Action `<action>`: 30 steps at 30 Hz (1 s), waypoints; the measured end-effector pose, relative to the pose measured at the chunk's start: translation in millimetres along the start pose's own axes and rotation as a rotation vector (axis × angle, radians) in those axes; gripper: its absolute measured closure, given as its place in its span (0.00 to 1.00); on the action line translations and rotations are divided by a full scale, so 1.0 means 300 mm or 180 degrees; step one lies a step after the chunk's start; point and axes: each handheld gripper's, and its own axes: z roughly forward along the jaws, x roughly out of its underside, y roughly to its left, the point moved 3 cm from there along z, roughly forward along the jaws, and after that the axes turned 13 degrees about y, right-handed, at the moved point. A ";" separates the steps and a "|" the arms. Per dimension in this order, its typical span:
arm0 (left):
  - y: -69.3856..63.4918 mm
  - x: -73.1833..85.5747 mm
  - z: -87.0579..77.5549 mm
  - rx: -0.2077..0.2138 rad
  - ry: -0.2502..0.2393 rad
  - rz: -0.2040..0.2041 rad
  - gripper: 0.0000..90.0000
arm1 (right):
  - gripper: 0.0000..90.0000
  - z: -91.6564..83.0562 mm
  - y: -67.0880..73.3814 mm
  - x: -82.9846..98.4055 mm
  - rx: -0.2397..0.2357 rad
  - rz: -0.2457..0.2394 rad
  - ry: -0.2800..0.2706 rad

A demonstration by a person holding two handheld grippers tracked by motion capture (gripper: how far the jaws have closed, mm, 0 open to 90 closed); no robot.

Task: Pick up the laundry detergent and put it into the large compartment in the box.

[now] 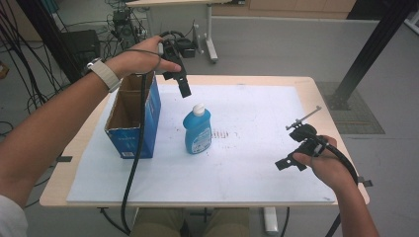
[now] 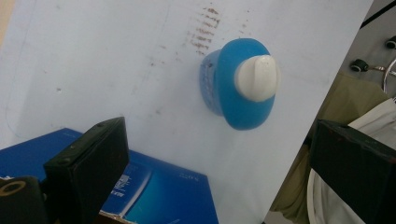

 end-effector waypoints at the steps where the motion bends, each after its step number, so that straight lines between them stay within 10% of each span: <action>1: -0.004 0.001 0.001 -0.0001 -0.0012 -0.0015 0.06 | 0.08 0.000 0.001 0.001 -0.0002 0.0005 0.0000; 30: -0.079 -0.019 0.060 0.0048 -0.0037 -0.0576 0.07 | 0.09 0.011 -0.005 0.037 -0.0022 0.0042 -0.0023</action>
